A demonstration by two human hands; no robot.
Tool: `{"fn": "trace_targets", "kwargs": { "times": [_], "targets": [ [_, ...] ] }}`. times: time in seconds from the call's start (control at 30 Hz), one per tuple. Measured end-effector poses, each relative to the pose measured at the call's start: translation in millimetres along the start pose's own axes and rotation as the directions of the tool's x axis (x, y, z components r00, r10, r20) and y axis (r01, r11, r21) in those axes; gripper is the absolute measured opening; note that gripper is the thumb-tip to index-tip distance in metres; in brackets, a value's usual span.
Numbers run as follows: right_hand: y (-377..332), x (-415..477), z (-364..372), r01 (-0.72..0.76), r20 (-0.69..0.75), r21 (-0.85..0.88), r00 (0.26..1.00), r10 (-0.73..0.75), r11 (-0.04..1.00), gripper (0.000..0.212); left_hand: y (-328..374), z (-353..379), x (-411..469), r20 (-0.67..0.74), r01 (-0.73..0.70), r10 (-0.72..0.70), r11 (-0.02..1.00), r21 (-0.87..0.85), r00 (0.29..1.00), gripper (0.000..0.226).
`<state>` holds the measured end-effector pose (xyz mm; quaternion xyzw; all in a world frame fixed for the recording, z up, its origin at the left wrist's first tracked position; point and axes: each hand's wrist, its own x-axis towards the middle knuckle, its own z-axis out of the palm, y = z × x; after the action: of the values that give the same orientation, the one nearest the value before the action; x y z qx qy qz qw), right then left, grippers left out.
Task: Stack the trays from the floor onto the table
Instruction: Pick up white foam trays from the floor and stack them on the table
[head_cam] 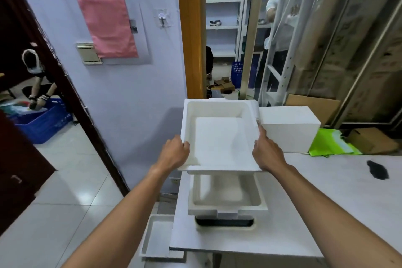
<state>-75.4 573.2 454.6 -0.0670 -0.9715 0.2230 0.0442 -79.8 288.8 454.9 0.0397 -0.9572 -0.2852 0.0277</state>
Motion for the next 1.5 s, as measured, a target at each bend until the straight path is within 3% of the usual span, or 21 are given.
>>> {"fn": "trace_targets", "kwargs": {
  "times": [0.33,0.57,0.7,0.77,0.83,0.93,1.5],
  "targets": [
    [9.4,-13.2,-10.1,-0.029,-0.020,0.043,0.999,0.030,0.999,0.066,7.4,5.9,-4.6,-0.009,0.006,-0.006,1.000,-0.019,1.000,0.023],
    [18.1,-6.7,-16.7,-0.054,-0.005,0.084,0.999,0.054,0.995,0.060,11.2,11.9,-7.8,-0.057,0.008,-0.010,0.999,-0.038,0.998,0.012],
    [21.9,3.2,-23.1,-0.082,0.027,0.116,0.997,0.079,0.990,0.049,9.0,9.5,-6.1,-0.057,0.024,-0.026,0.999,-0.036,0.998,0.014],
    [23.8,6.6,-25.7,-0.136,0.044,0.196,0.991,0.129,0.971,0.039,8.6,8.8,-6.9,-0.052,0.020,-0.022,0.999,-0.033,0.998,0.013],
    [25.5,5.9,-30.6,-0.202,0.095,0.387,0.979,0.179,0.899,0.025,6.9,8.0,-7.9,-0.048,0.016,-0.017,1.000,-0.017,0.999,0.014],
    [30.7,2.1,-36.4,-0.262,0.211,0.559,0.962,0.171,0.787,0.025,0.6,7.7,-7.9,-0.041,0.016,-0.016,1.000,-0.009,0.999,0.014],
    [22.3,-3.8,-34.5,-0.281,0.238,0.492,0.954,0.183,0.824,0.027,-4.6,16.5,-21.1,-0.081,0.046,-0.057,0.990,-0.131,0.995,0.012]
  ]
}}
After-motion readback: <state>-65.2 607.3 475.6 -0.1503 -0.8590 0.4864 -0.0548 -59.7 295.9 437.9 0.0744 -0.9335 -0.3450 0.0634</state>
